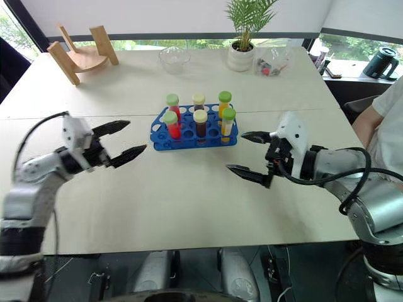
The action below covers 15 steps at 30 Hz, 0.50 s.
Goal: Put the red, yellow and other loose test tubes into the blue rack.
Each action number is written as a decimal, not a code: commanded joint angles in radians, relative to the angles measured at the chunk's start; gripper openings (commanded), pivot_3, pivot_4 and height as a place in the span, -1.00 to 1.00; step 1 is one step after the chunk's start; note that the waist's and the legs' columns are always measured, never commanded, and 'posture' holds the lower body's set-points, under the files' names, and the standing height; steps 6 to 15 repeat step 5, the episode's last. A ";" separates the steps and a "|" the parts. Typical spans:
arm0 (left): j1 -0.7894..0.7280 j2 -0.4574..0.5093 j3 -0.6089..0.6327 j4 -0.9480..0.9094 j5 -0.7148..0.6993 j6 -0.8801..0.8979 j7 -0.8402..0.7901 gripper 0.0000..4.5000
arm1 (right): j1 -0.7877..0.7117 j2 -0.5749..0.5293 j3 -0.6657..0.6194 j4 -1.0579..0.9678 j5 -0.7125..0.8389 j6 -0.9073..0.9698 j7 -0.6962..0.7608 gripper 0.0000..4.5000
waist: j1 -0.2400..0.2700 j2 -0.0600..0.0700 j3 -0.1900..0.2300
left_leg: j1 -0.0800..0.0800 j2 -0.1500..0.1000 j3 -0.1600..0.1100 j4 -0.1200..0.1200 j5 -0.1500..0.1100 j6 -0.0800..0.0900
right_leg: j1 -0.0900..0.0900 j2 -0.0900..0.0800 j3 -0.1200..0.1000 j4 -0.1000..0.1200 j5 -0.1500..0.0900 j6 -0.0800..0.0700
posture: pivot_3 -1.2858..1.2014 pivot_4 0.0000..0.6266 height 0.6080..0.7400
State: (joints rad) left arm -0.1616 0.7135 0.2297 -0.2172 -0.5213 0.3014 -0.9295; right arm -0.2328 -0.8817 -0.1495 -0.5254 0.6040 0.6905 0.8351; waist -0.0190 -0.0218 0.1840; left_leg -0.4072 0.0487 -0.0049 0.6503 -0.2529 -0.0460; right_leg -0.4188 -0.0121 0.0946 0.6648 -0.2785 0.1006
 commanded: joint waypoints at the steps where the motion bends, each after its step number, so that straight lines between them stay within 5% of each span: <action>1: 0.056 0.048 0.056 -0.134 -0.092 0.109 0.000 0.98 | -0.002 -0.014 -0.039 0.010 -0.007 -0.036 0.019 1.00 | -0.001 0.000 0.000 | 0.000 0.000 0.000 0.000 0.000 0.000 | 0.000 0.000 0.000 0.000 0.000 0.000 | 0.03 -0.52 1.00; 15: 0.119 0.093 0.102 -0.211 -0.186 0.226 0.003 0.98 | -0.006 -0.024 -0.036 0.039 -0.020 -0.056 0.047 1.00 | -0.001 0.000 0.000 | 0.000 0.000 0.000 0.000 0.000 0.000 | 0.000 0.000 0.000 0.000 -0.001 -0.002 | 0.03 -0.52 1.00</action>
